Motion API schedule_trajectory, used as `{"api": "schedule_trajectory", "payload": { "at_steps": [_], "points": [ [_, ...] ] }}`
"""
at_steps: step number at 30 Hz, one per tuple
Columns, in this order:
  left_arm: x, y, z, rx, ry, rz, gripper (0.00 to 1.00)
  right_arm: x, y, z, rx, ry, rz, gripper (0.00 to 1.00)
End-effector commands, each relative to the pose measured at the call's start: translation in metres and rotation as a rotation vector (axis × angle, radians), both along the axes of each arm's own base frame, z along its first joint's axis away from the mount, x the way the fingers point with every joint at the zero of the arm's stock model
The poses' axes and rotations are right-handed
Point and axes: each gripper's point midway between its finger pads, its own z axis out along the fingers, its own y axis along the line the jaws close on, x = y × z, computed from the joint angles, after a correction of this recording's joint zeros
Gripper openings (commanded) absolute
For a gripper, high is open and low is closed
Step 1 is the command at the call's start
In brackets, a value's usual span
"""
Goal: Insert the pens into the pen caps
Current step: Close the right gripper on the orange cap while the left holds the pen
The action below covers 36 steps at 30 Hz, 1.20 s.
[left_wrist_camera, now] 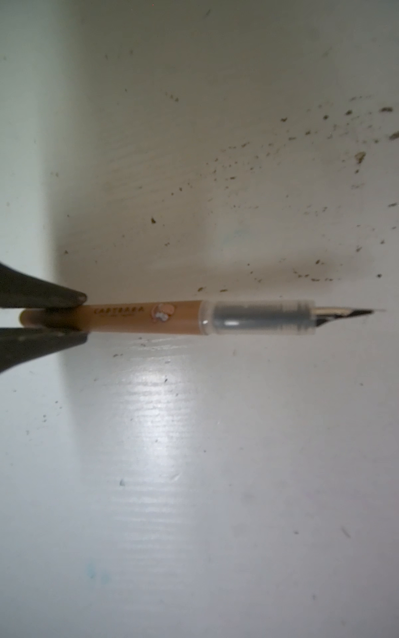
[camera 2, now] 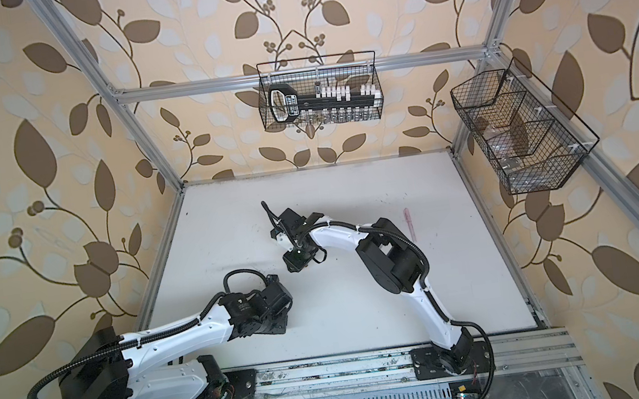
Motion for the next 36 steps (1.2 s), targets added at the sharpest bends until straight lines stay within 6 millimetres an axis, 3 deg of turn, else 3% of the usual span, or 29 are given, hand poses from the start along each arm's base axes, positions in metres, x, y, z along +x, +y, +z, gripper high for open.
{"api": "schedule_trajectory", "payload": {
  "at_steps": [1,4,7,12,16,20,36],
  "points": [
    [0.002,0.003,0.002,0.010,-0.019,0.012,0.09,-0.010,-0.008,0.026,0.039,0.007,0.008,0.41],
    [0.004,0.002,0.004,0.013,-0.029,0.016,0.09,-0.009,-0.006,0.054,0.095,-0.028,0.007,0.41],
    [0.007,0.001,0.004,0.013,-0.033,0.022,0.09,0.004,-0.017,0.065,0.058,-0.078,-0.036,0.41],
    [0.008,-0.003,-0.001,0.015,-0.024,0.021,0.08,0.025,-0.036,0.051,-0.100,-0.140,-0.082,0.39],
    [0.008,-0.006,-0.003,0.023,-0.009,0.011,0.08,0.027,-0.027,0.043,-0.178,-0.172,-0.047,0.37],
    [0.008,-0.006,-0.004,0.020,-0.006,0.009,0.08,0.028,-0.018,0.036,-0.189,-0.169,-0.044,0.35],
    [0.007,-0.010,-0.005,0.007,0.001,0.007,0.08,0.027,-0.018,0.004,-0.076,0.018,-0.044,0.31]
  ]
}}
